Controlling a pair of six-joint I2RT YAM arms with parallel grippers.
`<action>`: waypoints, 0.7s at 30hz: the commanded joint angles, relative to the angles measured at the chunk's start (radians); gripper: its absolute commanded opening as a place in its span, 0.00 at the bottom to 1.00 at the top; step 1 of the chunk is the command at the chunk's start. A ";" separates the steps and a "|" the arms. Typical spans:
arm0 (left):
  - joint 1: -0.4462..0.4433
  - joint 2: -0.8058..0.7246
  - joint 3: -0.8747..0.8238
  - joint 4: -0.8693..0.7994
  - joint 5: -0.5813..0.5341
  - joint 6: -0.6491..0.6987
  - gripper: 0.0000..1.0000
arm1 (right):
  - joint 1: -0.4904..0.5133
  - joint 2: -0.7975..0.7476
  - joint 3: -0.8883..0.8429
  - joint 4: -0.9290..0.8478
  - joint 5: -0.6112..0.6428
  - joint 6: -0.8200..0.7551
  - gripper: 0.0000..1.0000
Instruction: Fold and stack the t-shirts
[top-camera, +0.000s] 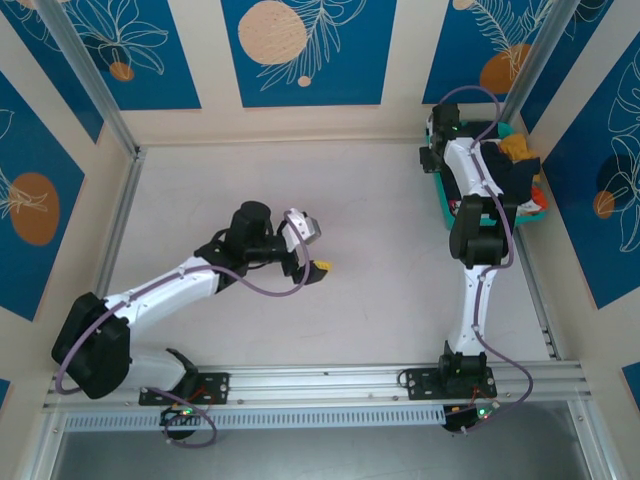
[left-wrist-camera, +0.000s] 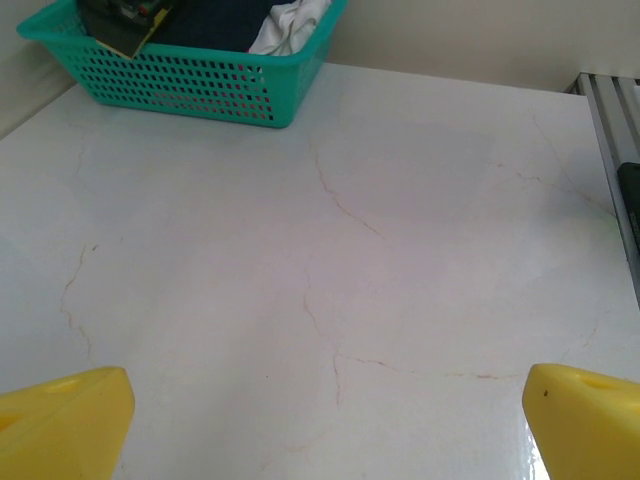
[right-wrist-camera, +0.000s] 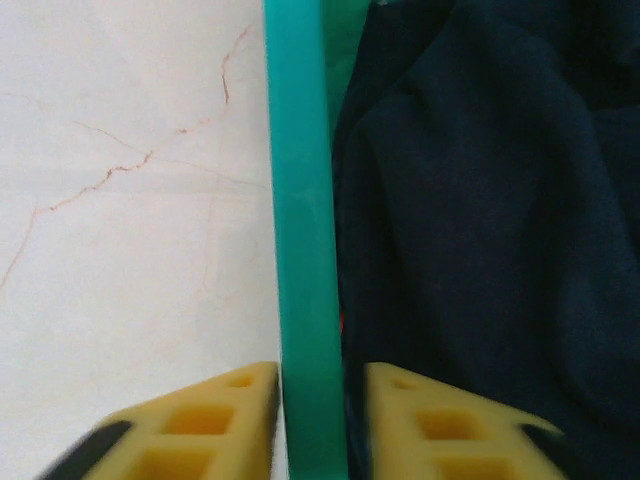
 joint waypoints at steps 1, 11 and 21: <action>-0.019 0.024 0.039 0.046 0.015 -0.013 1.00 | -0.004 -0.074 0.061 -0.012 -0.062 0.116 0.49; -0.051 0.090 0.068 0.144 0.008 -0.047 1.00 | -0.101 -0.311 -0.142 0.060 -0.115 0.255 0.67; -0.071 0.114 0.053 0.206 -0.006 -0.067 1.00 | -0.212 -0.282 -0.233 0.027 -0.096 0.266 0.72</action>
